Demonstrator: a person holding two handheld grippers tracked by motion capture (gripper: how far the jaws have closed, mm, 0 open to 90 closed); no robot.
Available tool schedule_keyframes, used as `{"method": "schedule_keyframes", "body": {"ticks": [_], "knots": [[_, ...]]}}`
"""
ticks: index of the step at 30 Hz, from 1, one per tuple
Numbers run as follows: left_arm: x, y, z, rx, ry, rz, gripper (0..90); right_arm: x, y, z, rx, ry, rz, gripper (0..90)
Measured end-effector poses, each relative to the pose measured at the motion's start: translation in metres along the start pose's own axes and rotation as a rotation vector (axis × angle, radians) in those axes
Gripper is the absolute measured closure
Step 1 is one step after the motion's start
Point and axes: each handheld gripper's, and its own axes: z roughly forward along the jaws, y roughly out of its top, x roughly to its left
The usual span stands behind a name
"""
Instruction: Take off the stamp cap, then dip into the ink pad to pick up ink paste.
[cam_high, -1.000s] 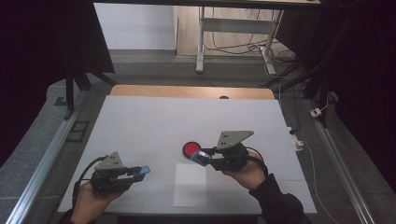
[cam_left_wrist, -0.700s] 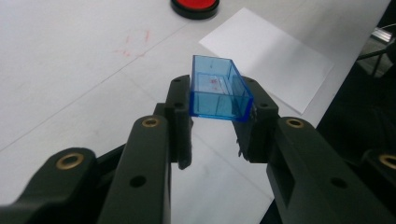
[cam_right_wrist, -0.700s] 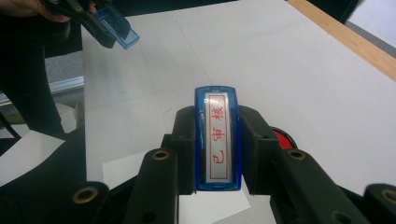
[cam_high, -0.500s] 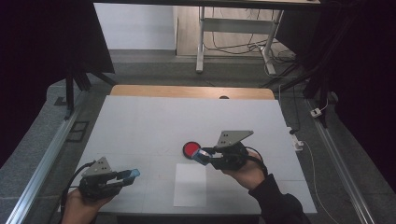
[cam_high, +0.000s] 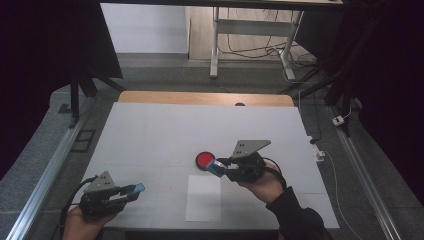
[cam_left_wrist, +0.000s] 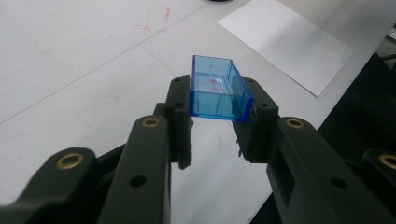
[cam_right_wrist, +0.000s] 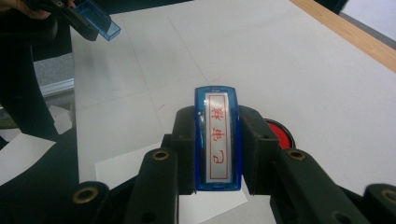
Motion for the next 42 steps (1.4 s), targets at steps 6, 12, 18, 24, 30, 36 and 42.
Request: {"method": "schedule_keyframes", "body": {"ticks": [6, 12, 18, 24, 30, 36, 42], "knots": [[0.0, -0.002, -0.001, 0.002, 0.006, 0.004, 68.6, 0.0, 0.0, 0.001, 0.002, -0.001, 0.003, 70.5], [0.002, -0.004, -0.002, -0.011, -0.011, -0.014, 68.6, -0.004, 0.001, 0.004, 0.01, -0.007, 0.016, 70.5], [0.003, -0.005, -0.003, -0.013, -0.011, -0.02, 68.6, -0.007, 0.002, 0.009, 0.016, -0.014, 0.025, 70.5], [0.004, -0.006, -0.004, -0.014, -0.011, -0.04, 68.5, -0.013, 0.003, 0.016, 0.026, -0.023, 0.044, 70.5], [0.005, -0.008, -0.007, -0.021, 0.001, -0.042, 68.5, -0.021, 0.005, 0.024, 0.042, -0.032, 0.048, 70.5], [0.005, -0.009, -0.009, -0.026, 0.011, -0.039, 68.5, -0.027, 0.006, 0.032, 0.053, -0.041, 0.059, 70.5], [0.005, -0.009, -0.008, -0.015, 0.015, -0.04, 68.5, -0.035, 0.006, 0.04, 0.066, -0.057, 0.082, 70.5]]}}
